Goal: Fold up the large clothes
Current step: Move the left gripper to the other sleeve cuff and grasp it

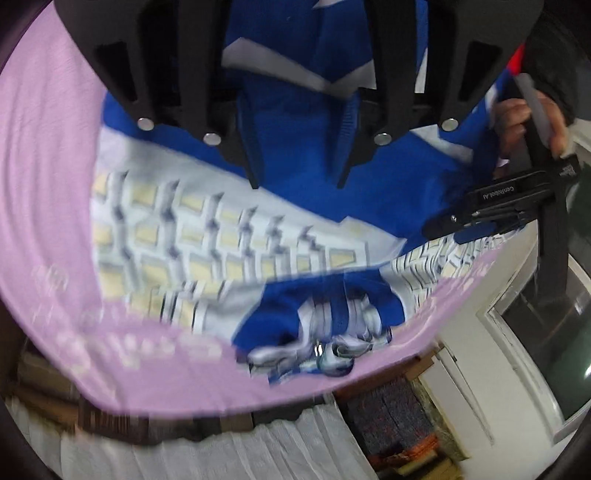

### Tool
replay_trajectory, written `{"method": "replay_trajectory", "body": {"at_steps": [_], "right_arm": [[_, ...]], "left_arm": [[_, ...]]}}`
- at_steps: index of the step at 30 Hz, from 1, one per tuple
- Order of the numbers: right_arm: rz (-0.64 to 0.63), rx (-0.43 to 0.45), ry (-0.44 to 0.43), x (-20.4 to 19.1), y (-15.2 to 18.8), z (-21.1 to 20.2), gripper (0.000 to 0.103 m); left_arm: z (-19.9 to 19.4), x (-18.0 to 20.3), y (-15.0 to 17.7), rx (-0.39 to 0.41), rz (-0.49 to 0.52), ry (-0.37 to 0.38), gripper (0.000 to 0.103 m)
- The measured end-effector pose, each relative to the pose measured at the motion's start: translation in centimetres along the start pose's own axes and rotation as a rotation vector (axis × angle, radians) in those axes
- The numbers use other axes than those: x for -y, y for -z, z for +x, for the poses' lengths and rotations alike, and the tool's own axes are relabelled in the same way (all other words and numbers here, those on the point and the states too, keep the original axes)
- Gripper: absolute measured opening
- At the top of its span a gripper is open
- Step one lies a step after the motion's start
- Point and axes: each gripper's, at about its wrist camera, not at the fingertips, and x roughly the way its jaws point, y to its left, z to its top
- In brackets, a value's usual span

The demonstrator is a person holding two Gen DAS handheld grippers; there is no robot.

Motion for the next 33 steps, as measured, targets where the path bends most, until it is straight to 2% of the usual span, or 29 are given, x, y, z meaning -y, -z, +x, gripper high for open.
{"method": "replay_trajectory", "body": {"at_steps": [4, 9, 12, 16, 19, 22, 24, 27, 29, 33], "right_arm": [[0.016, 0.027, -0.014, 0.4, 0.0, -0.2, 0.045], [0.067, 0.119, -0.023, 1.8, -0.1, -2.2, 0.048], [0.086, 0.154, -0.027, 2.0, -0.5, -3.6, 0.051], [0.089, 0.175, 0.006, 2.2, -0.8, -4.5, 0.053], [0.114, 0.191, 0.005, 2.6, -0.9, -5.0, 0.054], [0.140, 0.202, 0.002, 3.2, -0.8, -5.2, 0.056], [0.153, 0.197, 0.008, 3.5, -0.9, -5.0, 0.056], [0.170, 0.189, 0.006, 3.8, -0.9, -4.8, 0.056], [0.187, 0.189, -0.005, 4.1, -0.9, -4.8, 0.056], [0.206, 0.198, -0.021, 4.3, -0.9, -4.9, 0.056]], "left_arm": [[-1.5, -0.9, 0.2, 0.028, -0.049, -0.009, 0.089], [-8.1, -5.0, 2.9, 0.134, -0.194, -0.004, 0.089], [-11.6, -8.2, 5.5, 0.168, -0.242, -0.079, 0.089], [-14.3, -13.0, 8.0, 0.165, -0.331, -0.145, 0.089], [-15.0, -17.3, 9.3, 0.144, -0.442, -0.187, 0.089], [-15.0, -21.2, 10.4, 0.131, -0.573, -0.141, 0.089], [-14.2, -22.4, 10.7, 0.112, -0.612, -0.133, 0.087], [-12.5, -23.0, 10.7, 0.069, -0.639, -0.129, 0.087], [-12.2, -22.8, 10.4, 0.078, -0.622, -0.166, 0.087], [-11.2, -22.8, 9.5, 0.074, -0.627, -0.179, 0.087]]}}
